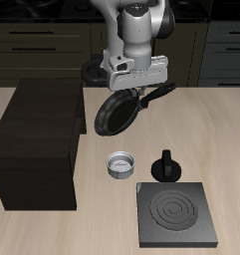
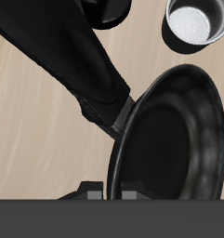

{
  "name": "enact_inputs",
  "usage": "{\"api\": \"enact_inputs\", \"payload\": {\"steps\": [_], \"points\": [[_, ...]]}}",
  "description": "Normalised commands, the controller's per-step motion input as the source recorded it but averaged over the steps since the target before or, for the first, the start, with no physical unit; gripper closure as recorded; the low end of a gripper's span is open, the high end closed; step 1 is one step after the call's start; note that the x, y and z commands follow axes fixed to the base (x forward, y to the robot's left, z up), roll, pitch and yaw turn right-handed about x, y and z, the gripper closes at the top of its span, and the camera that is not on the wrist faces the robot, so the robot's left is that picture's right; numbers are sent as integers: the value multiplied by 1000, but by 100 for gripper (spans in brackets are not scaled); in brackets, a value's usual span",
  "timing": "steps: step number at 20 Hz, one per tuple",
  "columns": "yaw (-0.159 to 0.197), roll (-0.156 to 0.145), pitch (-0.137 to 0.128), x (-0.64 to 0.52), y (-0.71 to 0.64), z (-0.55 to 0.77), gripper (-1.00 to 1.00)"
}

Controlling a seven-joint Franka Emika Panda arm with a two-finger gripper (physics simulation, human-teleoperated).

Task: Place the frypan on top of the wooden shelf

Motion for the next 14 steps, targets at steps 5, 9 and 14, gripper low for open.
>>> {"api": "enact_inputs", "payload": {"steps": [5, 9, 14], "points": [[-8, -42, -73, -30, -80, 397, 100], [-19, -36, -48, -54, -55, 299, 100], [-25, -36, -30, 33, -56, 322, 100]]}}
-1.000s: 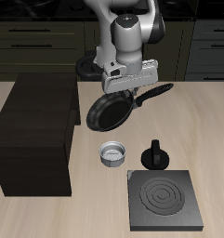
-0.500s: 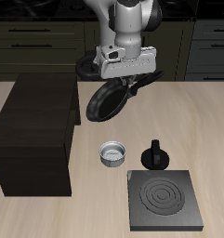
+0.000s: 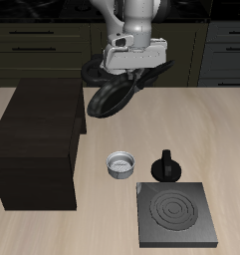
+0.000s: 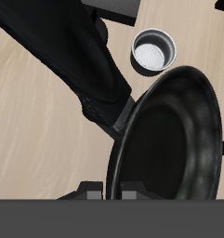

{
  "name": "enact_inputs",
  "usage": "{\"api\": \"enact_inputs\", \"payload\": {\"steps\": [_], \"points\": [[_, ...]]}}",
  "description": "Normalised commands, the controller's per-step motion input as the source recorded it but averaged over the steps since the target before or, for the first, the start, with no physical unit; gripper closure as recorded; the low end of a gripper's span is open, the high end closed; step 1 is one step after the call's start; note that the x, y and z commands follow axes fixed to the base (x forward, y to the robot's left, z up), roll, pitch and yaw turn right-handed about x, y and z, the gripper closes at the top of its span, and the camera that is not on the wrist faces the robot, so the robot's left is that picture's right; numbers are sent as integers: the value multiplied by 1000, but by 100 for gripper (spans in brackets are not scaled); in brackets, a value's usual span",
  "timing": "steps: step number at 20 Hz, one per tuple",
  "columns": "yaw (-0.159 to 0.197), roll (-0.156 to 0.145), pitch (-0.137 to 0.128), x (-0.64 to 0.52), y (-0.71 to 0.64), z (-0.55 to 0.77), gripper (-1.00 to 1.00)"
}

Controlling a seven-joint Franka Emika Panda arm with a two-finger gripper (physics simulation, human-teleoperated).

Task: Place the frypan on top of the wooden shelf

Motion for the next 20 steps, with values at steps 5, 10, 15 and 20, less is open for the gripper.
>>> {"api": "enact_inputs", "payload": {"steps": [5, 10, 15, 20], "points": [[-8, -1, -28, 18, 37, 255, 100], [-19, 29, -22, -58, 135, 279, 100], [-10, 16, -42, -80, 172, 346, 100], [-18, 7, -1, 10, 158, 176, 100]]}}
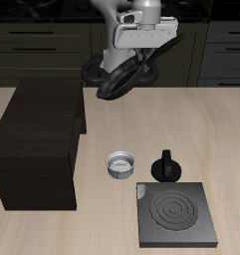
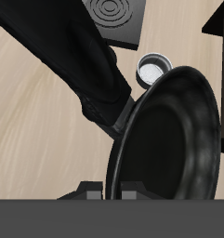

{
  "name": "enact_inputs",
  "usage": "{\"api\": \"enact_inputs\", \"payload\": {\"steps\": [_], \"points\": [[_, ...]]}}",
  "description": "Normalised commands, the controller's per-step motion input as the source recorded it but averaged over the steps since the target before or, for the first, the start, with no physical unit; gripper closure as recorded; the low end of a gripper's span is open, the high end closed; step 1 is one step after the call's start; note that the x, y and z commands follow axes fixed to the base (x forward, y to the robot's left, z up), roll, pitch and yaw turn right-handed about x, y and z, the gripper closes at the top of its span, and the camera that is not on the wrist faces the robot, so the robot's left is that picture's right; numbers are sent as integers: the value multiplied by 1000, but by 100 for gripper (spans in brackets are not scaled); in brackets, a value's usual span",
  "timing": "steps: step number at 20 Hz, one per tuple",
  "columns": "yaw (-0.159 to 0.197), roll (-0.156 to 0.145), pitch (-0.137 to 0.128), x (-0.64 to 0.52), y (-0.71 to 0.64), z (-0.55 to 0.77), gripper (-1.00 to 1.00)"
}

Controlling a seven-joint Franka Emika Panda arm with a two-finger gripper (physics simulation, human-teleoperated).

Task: Place the frypan on top of the wooden shelf

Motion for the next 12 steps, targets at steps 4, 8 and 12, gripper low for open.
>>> {"api": "enact_inputs", "payload": {"steps": [4, 8, 12], "points": [[-8, 10, 0, 66, 228, 219, 100], [7, 10, -35, -32, 195, 250, 100], [0, -5, -39, -30, 187, 392, 100]]}}
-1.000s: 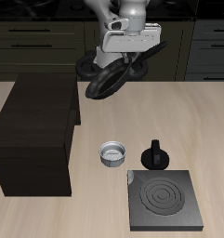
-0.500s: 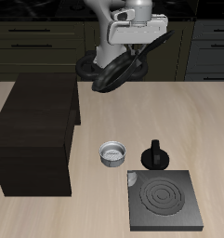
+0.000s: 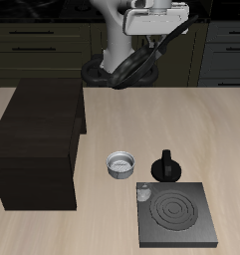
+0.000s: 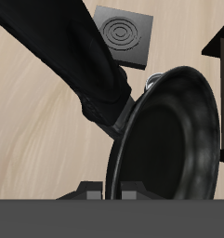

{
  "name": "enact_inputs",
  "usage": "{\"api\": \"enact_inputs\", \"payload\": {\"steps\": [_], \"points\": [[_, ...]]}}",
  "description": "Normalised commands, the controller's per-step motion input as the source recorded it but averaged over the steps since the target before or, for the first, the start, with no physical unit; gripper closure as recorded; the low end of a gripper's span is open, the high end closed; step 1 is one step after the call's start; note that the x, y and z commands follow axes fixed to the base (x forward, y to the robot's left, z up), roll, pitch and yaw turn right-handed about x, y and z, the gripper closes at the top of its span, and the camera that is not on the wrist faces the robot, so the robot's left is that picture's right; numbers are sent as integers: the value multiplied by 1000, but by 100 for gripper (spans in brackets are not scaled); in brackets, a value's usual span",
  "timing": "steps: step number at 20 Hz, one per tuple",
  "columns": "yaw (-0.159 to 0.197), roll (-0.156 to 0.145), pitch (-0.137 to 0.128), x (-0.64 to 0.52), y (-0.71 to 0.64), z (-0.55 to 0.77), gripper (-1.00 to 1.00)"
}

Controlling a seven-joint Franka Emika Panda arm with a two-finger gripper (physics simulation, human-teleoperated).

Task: Place the frypan on top of the wooden shelf

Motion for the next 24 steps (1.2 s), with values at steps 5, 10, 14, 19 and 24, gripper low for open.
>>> {"api": "enact_inputs", "payload": {"steps": [5, 10, 14, 19, 24], "points": [[-33, -43, -34, -5, 116, 461, 100], [-38, -36, 12, 87, -50, 235, 100], [-43, -45, 24, 173, -191, 215, 100], [-24, -62, 20, 250, -287, 210, 100], [-39, -90, -8, 225, -354, 331, 100]]}}
